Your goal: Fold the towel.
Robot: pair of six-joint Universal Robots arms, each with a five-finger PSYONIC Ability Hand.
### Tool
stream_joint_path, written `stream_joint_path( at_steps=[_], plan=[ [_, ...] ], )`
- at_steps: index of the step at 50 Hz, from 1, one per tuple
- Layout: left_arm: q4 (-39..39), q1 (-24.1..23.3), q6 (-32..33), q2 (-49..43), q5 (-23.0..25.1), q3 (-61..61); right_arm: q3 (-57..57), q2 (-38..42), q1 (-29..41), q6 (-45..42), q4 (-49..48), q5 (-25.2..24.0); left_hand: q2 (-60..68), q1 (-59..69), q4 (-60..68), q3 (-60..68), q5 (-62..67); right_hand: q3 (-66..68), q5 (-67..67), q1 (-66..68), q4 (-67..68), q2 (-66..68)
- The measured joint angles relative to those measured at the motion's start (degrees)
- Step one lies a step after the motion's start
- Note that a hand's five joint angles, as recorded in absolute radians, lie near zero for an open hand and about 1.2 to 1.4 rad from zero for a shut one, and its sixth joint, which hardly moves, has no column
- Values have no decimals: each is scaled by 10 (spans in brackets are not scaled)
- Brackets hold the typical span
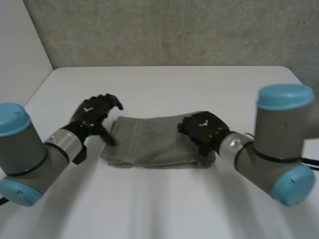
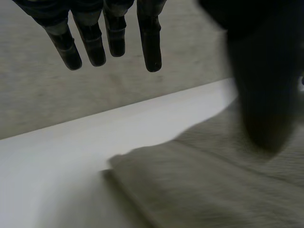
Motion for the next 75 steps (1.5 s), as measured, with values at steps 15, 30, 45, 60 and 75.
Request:
stream_joint_path(
  at_steps=[15, 30, 45, 60, 75],
  plan=[
    [5, -46, 79, -68, -3, 10, 176, -35, -49, 2, -176, -17, 0, 0, 0, 0, 0, 201, 207, 206, 207, 202],
    [4, -46, 139, -94, -28, 15, 191, -27, -53, 22, -231, -22, 0, 0, 0, 0, 0, 565, 572, 555, 575, 552],
    [1, -55, 113, -18, -28, -16, 207, -34, -118, 19, -200, -65, 0, 0, 0, 0, 0, 566, 573, 555, 576, 556],
    [0, -51, -23, 107, -21, -29, 222, -140, -286, -103, -60, -167, 0, 0, 0, 0, 0, 567, 581, 558, 578, 567],
    [5, -45, -65, 118, -27, 5, 73, -115, 2, -35, -2, -117, 0, 0, 0, 0, 0, 570, 582, 560, 578, 570]
  ],
)
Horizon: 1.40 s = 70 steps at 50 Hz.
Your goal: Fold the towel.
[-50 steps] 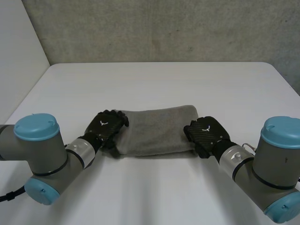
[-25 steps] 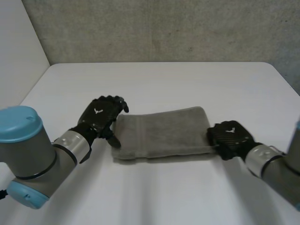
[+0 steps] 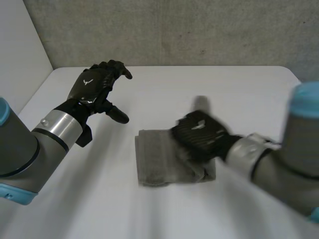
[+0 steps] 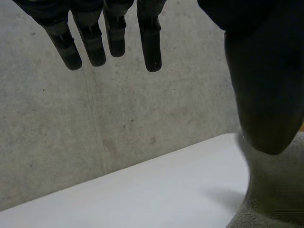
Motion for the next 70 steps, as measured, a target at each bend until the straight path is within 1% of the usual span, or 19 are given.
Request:
stream_joint_path(
  at_steps=[3, 7, 8, 9, 10, 12, 14, 16, 18, 23, 28, 34, 38, 49, 55, 61, 64, 66, 70],
  plan=[
    [1, -2, -13, -12, -3, 2, -24, 46, 85, 6, -4, 23, 0, 0, 0, 0, 0, 1, 0, 0, 0, 0],
    [1, -4, -30, -27, -13, 4, -37, 96, 141, 8, -12, 36, 0, 0, 0, 0, 0, 1, 0, 1, 0, 0],
    [1, -4, -34, -31, -17, 4, -38, 105, 148, 9, -15, 38, 0, 0, 0, 0, 0, -42, -47, -38, -44, -42],
    [1, -4, -36, -36, -20, 5, -37, 113, 152, 12, -21, 42, 0, 0, 0, 0, 0, -158, -155, -152, -160, -160],
    [1, -4, -37, -38, -21, 5, -36, 115, 153, 13, -24, 43, 0, 0, 0, 0, 0, -189, -198, -192, -191, -201],
    [1, -4, -39, -47, -26, 8, -33, 120, 152, 23, -35, 49, 0, 0, 0, 0, 0, -356, -371, -355, -356, -363],
    [1, -5, -40, -57, -29, 11, -28, 118, 147, 39, -46, 55, 0, 0, 0, 0, 0, -483, -519, -486, -498, -498],
    [1, -6, -40, -67, -31, 16, -22, 108, 139, 58, -54, 59, 0, 0, 0, 0, 0, -577, -609, -566, -585, -583],
    [1, -8, -40, -80, -33, 23, -14, 89, 127, 82, -60, 62, 0, 0, 0, 0, 0, -620, -637, -607, -617, -619],
    [-2, -19, -40, -106, -33, 37, 4, 46, 88, 131, -70, 64, 0, 0, 0, 0, 0, -622, -637, -612, -617, -620],
    [-4, -42, -40, -126, -34, 45, 20, 26, 39, 176, -87, 63, 0, 0, 0, 0, 0, -622, -636, -614, -617, -620],
    [-5, -73, -40, -149, -39, 46, 25, 33, -5, 220, -107, 61, 0, 0, 0, 0, 0, -622, -636, -615, -617, -620],
    [-5, -88, -39, -167, -41, 45, 21, 60, -21, 243, -124, 60, 0, 0, 0, 0, 0, -622, -636, -617, -617, -620],
    [-8, -94, -36, -220, -45, 46, 5, 141, -25, 255, -148, 58, 0, 0, 0, 0, 0, -622, -636, -617, -617, -620],
    [-12, -92, -35, -223, -55, 47, -3, 155, -24, 252, -145, 61, 0, 0, 0, 0, 0, -622, -637, -617, -617, -620],
    [-15, -90, -35, -202, -60, 45, -3, 133, -22, 254, -142, 67, 0, 0, 0, 0, 0, -622, -636, -617, -617, -620],
    [-16, -88, -37, -178, -60, 43, -1, 105, -21, 257, -142, 73, 0, 0, 0, 0, 0, -622, -636, -617, -617, -620],
    [-17, -88, -38, -164, -60, 43, -1, 86, -21, 259, -141, 82, 0, 0, 0, 0, 0, -622, -636, -617, -617, -620],
    [-22, -86, -36, -121, -63, 44, -4, 40, -23, 260, -139, 117, -1, -1, -1, 0, 0, -622, -636, -617, -617, -620]
  ],
)
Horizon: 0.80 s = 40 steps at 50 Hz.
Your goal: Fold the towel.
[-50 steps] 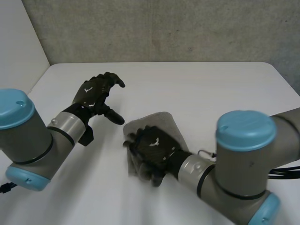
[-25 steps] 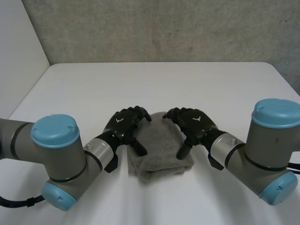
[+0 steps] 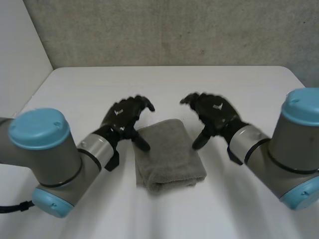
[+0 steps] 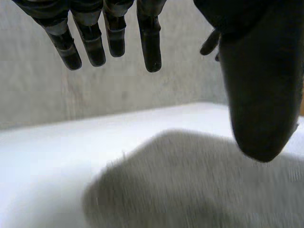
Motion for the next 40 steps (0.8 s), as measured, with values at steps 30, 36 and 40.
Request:
stream_joint_path(
  at_steps=[30, 36, 40],
  plan=[
    [-238, 37, 7, 178, -101, 114, -76, -153, -42, -6, 121, 138, -1, -2, -1, -3, 0, -2, 0, 0, 0, 0],
    [-237, 36, 8, 177, -102, 113, -76, -153, -41, -7, 120, 149, -1, -2, -1, -3, 0, -2, 0, 0, 0, 0],
    [-236, 36, 11, 178, -106, 112, -76, -153, -41, -8, 120, 163, -1, -2, -1, -3, 0, -2, 0, 0, 0, 0]
  ],
)
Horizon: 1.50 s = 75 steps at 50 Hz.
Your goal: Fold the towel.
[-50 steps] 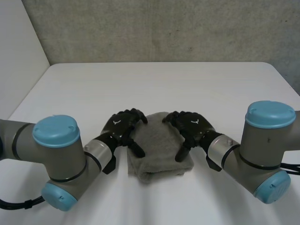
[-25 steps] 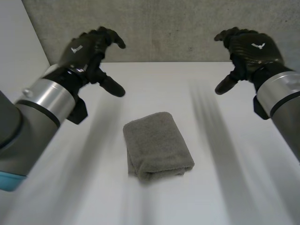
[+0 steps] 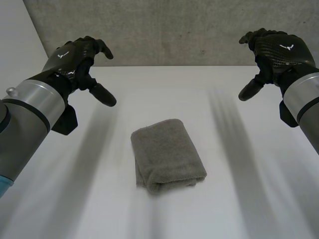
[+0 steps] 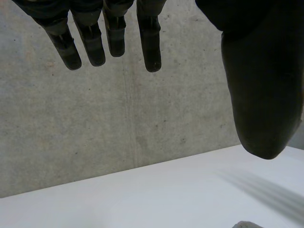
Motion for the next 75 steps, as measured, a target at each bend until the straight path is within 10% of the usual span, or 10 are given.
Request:
stream_joint_path(
  at_steps=[20, 33, 39, 49, 54, 63, 69, 75],
  plan=[
    [13, -16, 15, -40, -14, -14, 2, 2, 8, 0, 1, -10, 0, 0, 0, 0, 0, 0, 0, 0, 0, 0],
    [38, -108, 76, -242, 0, -7, 5, 35, 1, 3, 26, -230, 0, 0, 0, 0, 0, 0, 0, 0, 0, -1],
    [39, -119, 129, -302, 1, 6, 2, 46, -1, 1, 40, -250, 4, 4, 3, 4, 5, 0, 0, 0, 0, -1],
    [37, -117, 131, -300, -11, 29, 3, 46, 0, -1, 41, -243, 559, 548, 611, 548, 555, 0, 0, -2, 0, -1],
    [66, -85, 84, -241, -81, 27, 5, 47, 1, -2, 40, -243, 568, 560, 623, 558, 560, 0, 0, -3, 0, -1],
    [299, 6, -5, -88, -345, -74, 8, 47, 6, -16, 39, -244, 577, 565, 626, 572, 568, 0, 0, -3, 0, -1],
    [379, -3, 46, -87, -253, -120, 10, 46, 8, -30, 40, -243, 586, 565, 631, 583, 569, 0, 0, -3, 0, -1],
    [349, -64, 76, -168, -14, -121, 11, 46, 8, -35, 41, -243, 559, 562, 555, 552, 566, 0, 0, -5, 0, -1]
  ],
)
